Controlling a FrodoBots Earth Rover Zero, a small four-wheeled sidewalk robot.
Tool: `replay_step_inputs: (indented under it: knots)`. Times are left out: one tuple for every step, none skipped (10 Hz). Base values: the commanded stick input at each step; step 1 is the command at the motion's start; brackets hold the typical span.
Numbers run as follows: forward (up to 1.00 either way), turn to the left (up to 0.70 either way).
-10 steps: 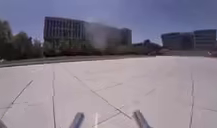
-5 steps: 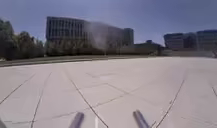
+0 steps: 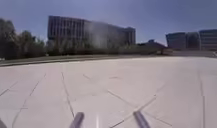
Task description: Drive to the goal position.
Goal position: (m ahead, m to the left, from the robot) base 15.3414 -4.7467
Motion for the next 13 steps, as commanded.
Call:
replay_step_inputs:
  knots:
    - [1.00,0.00]
    - [1.00,0.00]
    - [1.00,0.00]
    - [1.00,0.00]
    - [1.00,0.00]
    - [1.00,0.00]
    - [1.00,-0.05]
    - [1.00,-0.24]
    - [1.00,-0.27]
    - [1.00,-0.27]
    - [1.00,-0.27]
    - [1.00,-0.27]
    - [1.00,-0.27]
